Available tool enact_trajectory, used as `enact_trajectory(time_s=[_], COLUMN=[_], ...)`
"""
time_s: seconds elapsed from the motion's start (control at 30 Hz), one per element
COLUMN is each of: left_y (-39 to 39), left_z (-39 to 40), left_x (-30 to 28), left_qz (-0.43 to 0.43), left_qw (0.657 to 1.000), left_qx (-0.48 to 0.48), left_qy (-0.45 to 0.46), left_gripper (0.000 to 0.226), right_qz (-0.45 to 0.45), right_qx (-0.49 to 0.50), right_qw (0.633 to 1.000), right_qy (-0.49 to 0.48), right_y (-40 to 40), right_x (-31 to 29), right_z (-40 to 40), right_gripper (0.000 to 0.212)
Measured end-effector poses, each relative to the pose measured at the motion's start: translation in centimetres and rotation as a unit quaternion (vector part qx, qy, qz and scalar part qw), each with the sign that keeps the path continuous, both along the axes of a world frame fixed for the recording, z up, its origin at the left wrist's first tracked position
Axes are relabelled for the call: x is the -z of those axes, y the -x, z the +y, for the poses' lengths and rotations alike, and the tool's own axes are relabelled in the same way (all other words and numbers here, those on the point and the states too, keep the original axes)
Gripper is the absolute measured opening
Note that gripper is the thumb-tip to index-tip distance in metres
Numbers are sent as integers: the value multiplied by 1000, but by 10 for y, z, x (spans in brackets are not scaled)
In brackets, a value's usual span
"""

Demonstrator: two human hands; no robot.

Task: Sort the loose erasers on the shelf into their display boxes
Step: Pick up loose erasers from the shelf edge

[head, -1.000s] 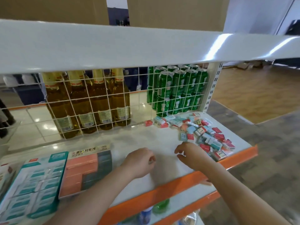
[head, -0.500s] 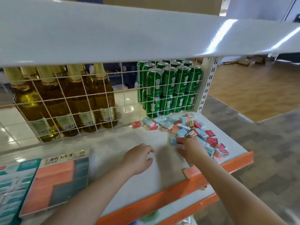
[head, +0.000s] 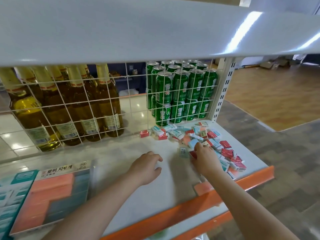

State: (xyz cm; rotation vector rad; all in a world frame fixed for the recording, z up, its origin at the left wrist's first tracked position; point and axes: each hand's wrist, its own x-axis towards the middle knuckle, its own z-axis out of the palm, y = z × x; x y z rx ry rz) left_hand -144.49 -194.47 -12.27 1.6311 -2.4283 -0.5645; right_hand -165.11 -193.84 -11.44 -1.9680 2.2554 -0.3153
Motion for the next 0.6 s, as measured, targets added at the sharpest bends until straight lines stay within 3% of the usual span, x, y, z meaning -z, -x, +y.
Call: enact_trajectory(time_s=[0.4, 0.6], left_y=[58, 92], left_z=[7, 8], left_x=[-4, -7], left_qz=[33, 69], left_qw=[996, 989], left_qx=[83, 134], left_qy=[9, 3], left_gripper=[36, 41], right_qz=[-62, -64], right_qx=[45, 66], right_qw=[997, 995], right_qy=[27, 32], right_y=[35, 46], right_x=[-28, -31], right_z=[24, 40], right_gripper=[39, 37])
